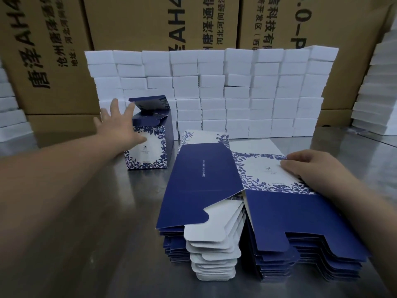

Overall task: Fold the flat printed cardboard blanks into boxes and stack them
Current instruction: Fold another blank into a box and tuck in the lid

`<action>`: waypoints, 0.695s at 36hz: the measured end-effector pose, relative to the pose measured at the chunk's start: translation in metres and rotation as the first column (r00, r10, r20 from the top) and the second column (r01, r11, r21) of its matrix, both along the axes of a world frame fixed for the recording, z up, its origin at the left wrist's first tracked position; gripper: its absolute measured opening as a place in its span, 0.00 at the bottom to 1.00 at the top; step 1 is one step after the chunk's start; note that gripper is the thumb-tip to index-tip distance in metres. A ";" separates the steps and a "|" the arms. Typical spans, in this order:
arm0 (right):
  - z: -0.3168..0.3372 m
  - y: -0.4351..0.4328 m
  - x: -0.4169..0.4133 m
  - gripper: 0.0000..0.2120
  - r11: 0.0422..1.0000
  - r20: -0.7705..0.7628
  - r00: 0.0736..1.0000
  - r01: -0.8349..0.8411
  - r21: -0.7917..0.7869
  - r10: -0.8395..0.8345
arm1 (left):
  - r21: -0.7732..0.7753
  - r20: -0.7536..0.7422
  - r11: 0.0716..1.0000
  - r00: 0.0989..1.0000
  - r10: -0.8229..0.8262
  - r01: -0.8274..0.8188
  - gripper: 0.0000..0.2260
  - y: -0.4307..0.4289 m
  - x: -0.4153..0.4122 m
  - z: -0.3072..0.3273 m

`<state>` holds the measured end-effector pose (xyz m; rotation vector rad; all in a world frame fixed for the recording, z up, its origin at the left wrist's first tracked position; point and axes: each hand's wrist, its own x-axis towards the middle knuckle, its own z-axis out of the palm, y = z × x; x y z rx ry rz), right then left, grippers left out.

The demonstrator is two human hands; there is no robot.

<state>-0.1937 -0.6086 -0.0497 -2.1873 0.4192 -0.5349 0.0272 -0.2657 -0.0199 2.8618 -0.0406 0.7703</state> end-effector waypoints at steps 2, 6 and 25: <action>0.000 0.001 0.000 0.03 1.000 -0.002 1.000 -0.005 0.000 0.005 | -0.050 -0.065 0.999 0.998 0.012 -0.015 0.44 0.002 0.006 -0.009; 0.002 0.002 0.000 0.07 1.000 -0.004 1.000 -0.013 -0.021 0.013 | -0.107 -0.014 0.993 0.999 0.045 -0.046 0.48 -0.007 0.009 -0.028; 0.001 0.004 0.000 0.06 0.998 -0.024 1.000 0.000 -0.063 -0.002 | -0.558 0.061 0.827 0.991 0.118 -0.065 0.46 -0.069 0.004 -0.046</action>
